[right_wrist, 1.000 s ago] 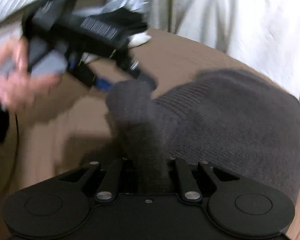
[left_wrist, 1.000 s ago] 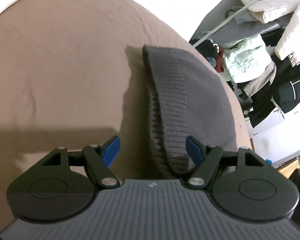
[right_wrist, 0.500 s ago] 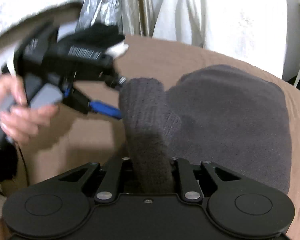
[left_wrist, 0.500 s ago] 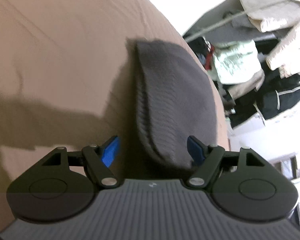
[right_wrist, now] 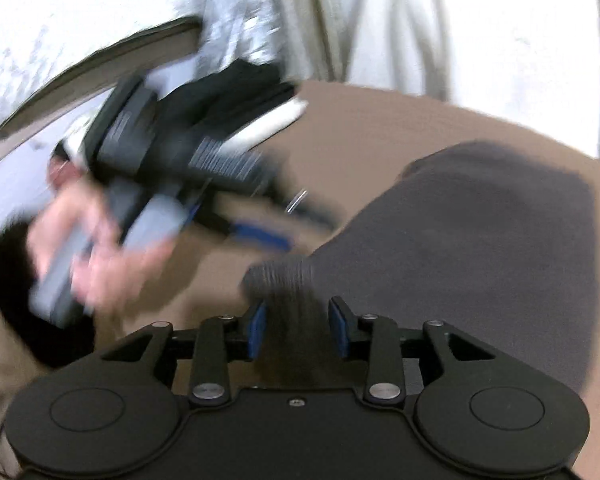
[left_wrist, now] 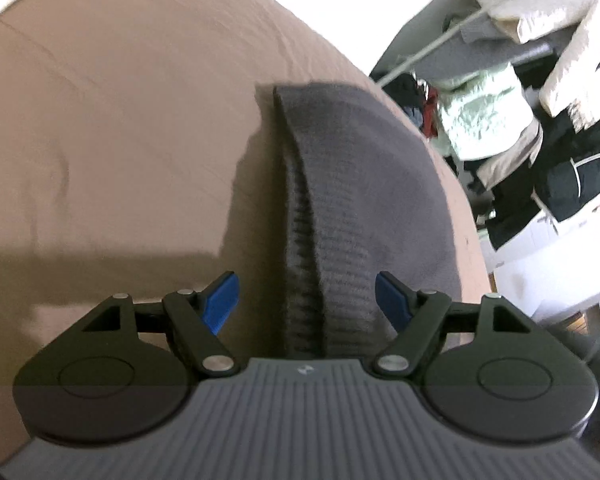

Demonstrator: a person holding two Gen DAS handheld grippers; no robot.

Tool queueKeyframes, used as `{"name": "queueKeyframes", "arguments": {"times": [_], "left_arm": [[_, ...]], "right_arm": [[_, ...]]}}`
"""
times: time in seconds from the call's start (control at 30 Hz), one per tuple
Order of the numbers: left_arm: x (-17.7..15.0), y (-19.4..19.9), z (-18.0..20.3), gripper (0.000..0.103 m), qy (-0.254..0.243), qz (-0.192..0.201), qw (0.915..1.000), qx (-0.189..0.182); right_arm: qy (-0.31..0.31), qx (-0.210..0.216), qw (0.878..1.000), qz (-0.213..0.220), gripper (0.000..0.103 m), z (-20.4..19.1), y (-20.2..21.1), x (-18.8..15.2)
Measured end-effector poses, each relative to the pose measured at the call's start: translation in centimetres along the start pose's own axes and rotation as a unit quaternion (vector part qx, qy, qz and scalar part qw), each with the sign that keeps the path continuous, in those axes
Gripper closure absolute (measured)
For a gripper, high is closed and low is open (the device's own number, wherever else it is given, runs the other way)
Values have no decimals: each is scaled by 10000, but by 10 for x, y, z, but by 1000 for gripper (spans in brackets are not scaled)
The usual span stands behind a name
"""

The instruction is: Fold clothes

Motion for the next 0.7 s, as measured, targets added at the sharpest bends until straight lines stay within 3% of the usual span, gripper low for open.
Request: {"name": "queueKeyframes", "arguments": {"times": [0.07,0.2,0.27,0.43,0.5,0.57,0.7], "left_arm": [[-1,-7,-1,28,-90,-38,9998,178],[3,-7,8,28,-475,208,9986,115],[4,-5,11,32,-447,292,9985,-110],[-5,-13,-1,54,350,106,9966,-740],[-3,-18,-4,61,310,140,9968,-730],[1,-22,-5,61,204,133,9971,-722],[5,-28,-14,61,401,101,9935,-1057]], "right_arm": [[334,-77,9990,-271,60,13,-15,22],[999,-229,9914,-811,37,40,-43,67],[1329,-305,9848,-1079,35,54,-57,90],[2142,-491,9599,-1739,38,90,-92,148],[2461,-564,9468,-1998,43,104,-105,171],[2595,-498,9409,-2120,43,110,-122,168],[2906,-583,9302,-2165,39,119,-150,161]]}}
Point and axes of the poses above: each gripper's, at about its wrist camera, not at the fingertips, and y roughly against the way its jaws point, z to its right, x to its top, the point moved 6 cm from there along -y, roughly the way its jaws point, and after that the axes turned 1 degree about -z, right-handed, at the moved point
